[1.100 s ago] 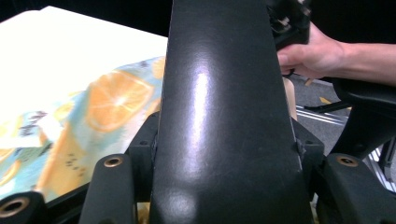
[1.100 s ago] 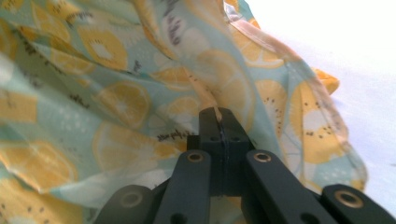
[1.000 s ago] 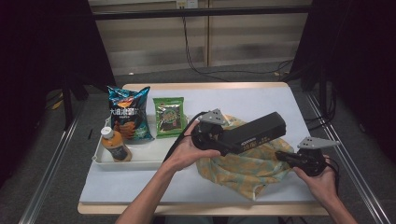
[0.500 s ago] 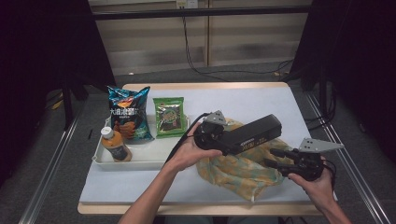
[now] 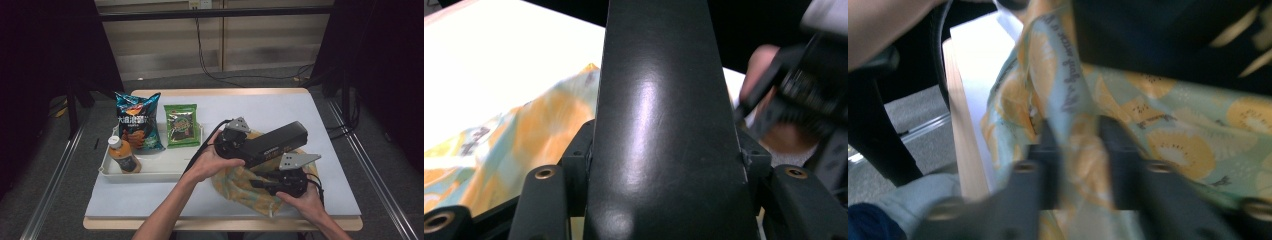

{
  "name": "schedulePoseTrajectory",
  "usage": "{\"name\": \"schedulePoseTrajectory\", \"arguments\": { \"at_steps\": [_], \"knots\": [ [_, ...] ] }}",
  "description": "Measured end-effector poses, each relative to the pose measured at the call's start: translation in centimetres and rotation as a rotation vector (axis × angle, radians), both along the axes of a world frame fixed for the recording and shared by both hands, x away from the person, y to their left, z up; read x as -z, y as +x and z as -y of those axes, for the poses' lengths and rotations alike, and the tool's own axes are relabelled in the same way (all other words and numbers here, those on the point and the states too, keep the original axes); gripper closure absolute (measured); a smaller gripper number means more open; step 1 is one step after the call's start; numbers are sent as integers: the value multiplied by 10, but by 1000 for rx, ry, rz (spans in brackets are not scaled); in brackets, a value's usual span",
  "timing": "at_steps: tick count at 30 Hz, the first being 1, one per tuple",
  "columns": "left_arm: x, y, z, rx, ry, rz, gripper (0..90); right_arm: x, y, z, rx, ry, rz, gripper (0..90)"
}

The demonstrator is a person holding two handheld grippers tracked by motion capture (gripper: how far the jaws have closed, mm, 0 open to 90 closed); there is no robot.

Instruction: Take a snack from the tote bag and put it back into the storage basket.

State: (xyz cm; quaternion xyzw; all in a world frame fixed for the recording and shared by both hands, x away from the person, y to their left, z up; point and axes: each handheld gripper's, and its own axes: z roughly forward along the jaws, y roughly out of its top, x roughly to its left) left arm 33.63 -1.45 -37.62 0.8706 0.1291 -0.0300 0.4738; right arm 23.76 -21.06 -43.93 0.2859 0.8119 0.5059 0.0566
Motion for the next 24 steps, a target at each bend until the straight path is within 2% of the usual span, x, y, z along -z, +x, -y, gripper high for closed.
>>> {"name": "schedulePoseTrajectory", "arguments": {
  "at_steps": [1,2,7,14,24],
  "knots": [
    [0,0,0,0,0,0,434,3,0,-1,-9,-2,-7,865],
    [-2,1,1,0,-6,0,434,6,-1,-2,-18,-7,-18,886],
    [-6,-1,-2,1,1,8,434,13,0,-1,-6,-61,-19,900],
    [-7,0,-18,-7,26,26,434,21,5,24,61,-99,-42,900],
    [-9,-3,-54,-25,66,52,434,25,8,51,164,-146,-58,900]
  ]
}}
